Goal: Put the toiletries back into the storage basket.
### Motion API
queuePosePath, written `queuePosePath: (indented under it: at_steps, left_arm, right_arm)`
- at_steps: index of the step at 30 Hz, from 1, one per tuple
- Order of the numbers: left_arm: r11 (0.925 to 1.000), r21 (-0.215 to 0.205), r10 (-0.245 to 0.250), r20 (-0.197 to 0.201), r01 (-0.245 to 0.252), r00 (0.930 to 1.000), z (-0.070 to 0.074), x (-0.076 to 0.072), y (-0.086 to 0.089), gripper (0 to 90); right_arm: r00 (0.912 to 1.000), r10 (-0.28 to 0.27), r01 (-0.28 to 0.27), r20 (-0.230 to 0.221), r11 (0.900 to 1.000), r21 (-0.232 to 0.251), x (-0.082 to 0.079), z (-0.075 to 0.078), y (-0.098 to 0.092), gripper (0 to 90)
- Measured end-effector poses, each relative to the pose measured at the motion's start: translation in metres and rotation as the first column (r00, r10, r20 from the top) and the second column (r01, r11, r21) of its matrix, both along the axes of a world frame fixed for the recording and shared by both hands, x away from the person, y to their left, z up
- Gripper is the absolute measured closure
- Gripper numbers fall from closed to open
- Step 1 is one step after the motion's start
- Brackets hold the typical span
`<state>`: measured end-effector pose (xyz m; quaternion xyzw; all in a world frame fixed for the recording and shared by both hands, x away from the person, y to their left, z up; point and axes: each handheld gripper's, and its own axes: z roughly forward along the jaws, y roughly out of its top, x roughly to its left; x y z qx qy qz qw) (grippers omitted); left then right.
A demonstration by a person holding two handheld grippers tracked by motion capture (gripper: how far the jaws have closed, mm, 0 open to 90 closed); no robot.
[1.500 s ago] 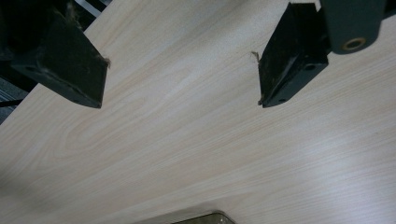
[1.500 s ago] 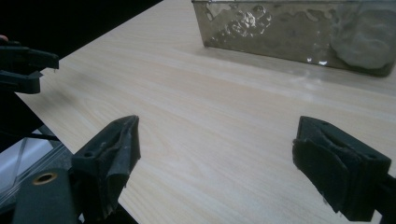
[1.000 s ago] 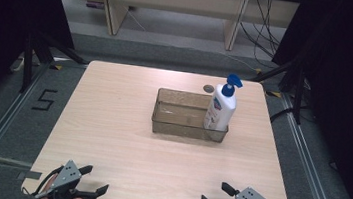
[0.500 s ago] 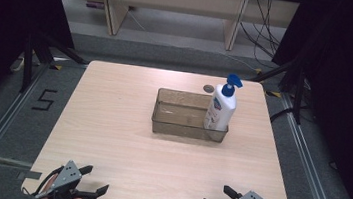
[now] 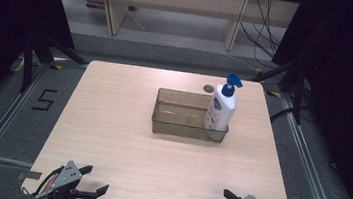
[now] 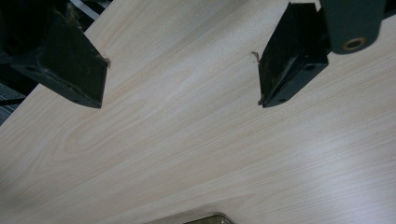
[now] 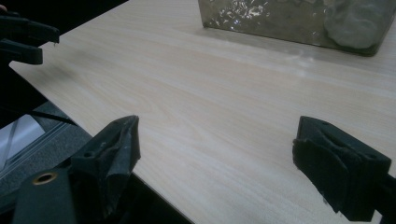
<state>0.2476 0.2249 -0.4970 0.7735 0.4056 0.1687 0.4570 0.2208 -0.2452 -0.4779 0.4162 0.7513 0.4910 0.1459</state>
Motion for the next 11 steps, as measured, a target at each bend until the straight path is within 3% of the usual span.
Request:
queuePosePath:
  at_steps: [5,7,11]
  left_arm:
    - [1.0,-0.002,0.0,0.0,0.0,1.0,-0.0001,0.0,-0.0005,15.0]
    - [0.9998,0.016,-0.01,-0.001,0.01,1.0,0.0006,0.0,0.0009,15.0]
    - [1.0,-0.001,-0.001,0.0,0.001,1.0,-0.0003,0.0001,-0.0004,15.0]
  right_arm:
    - [1.0,-0.002,0.002,-0.008,1.0,-0.021,-0.0023,0.0005,-0.0023,15.5]
    - [0.9999,-0.004,0.003,-0.012,1.0,-0.021,-0.0026,0.0002,-0.0027,15.5]
    - [0.9999,-0.003,0.003,-0.009,1.0,-0.03,-0.0017,-0.001,-0.0043,15.5]
